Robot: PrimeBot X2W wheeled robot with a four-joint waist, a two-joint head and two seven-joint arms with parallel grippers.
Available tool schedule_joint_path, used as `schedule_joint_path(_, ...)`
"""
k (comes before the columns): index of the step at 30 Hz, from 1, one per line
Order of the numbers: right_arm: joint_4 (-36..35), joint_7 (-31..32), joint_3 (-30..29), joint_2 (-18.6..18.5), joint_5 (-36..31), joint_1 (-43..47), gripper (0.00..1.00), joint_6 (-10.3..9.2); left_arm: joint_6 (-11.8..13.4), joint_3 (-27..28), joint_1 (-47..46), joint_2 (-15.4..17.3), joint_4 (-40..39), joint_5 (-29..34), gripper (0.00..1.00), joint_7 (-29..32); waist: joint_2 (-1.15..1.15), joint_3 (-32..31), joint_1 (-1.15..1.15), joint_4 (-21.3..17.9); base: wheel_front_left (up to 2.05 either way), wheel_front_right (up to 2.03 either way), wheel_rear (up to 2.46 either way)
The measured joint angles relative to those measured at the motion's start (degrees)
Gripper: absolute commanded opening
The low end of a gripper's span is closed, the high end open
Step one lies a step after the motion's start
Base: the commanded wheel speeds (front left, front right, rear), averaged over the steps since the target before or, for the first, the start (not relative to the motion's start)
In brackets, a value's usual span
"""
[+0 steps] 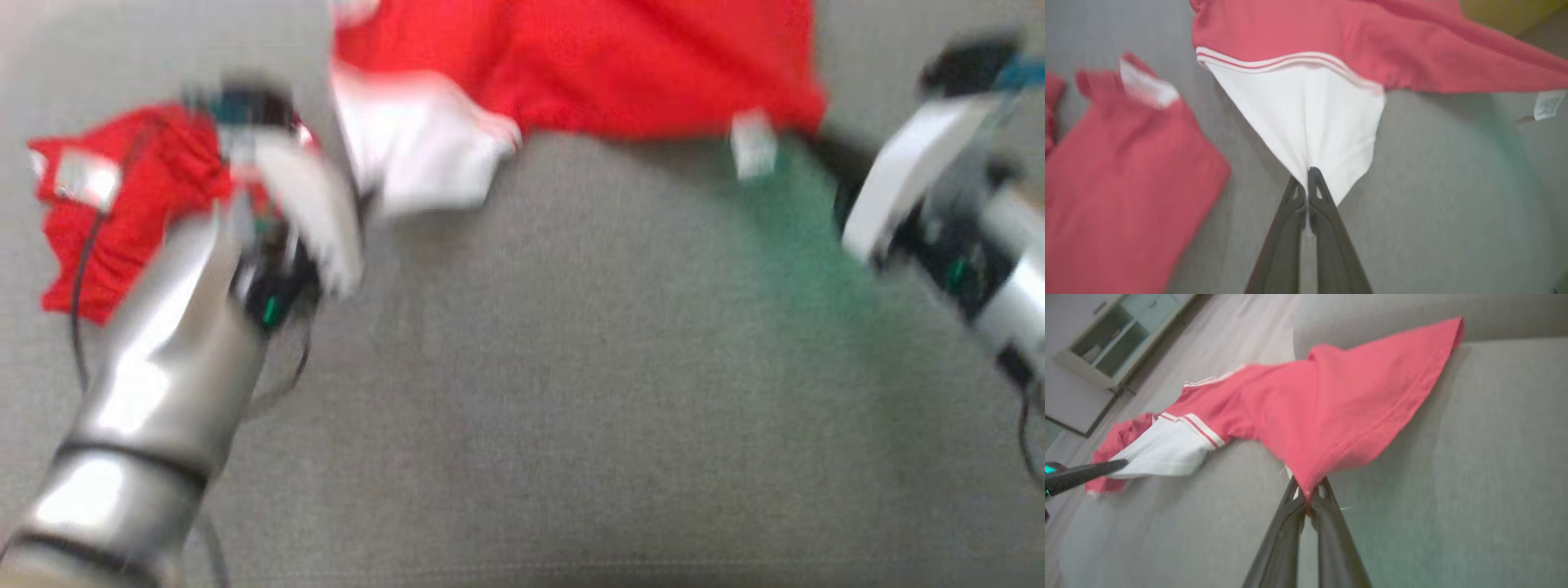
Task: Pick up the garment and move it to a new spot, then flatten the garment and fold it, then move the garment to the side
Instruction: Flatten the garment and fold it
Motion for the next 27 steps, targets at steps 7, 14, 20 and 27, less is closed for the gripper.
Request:
schedule_joint_path(7,-4.4,8.0,7.9,-6.2,1.6,9.8,0.0,0.0,0.5,-4.0,17.6,12.9,-20.3,-9.3,0.0,16.7,0.0,-9.0,0.0,-0.2,0.0,0.0,0.0)
schedule_joint_path(14,-12.4,16.4,11.1,-13.9,2.1,14.0,0.0,0.0,8.3,-3.8,30.9,23.2,-43.6,-18.9,0.0,31.9,0.0,-14.6,0.0,-0.2,0.0,0.0,0.0)
schedule_joint_path(20,-18.0,23.6,12.2,-20.8,2.7,17.9,0.0,0.0,14.7,-3.7,40.7,30.2,-58.3,-24.0,0.0,38.3,0.0,-15.2,-0.01,-0.7,0.0,0.0,0.0)
schedule_joint_path(27,-20.4,27.1,10.6,-22.9,2.7,17.5,0.0,0.0,17.7,-1.8,40.6,32.0,-64.2,-25.2,0.0,40.3,0.0,-13.7,0.0,-1.6,0.0,0.0,0.0)
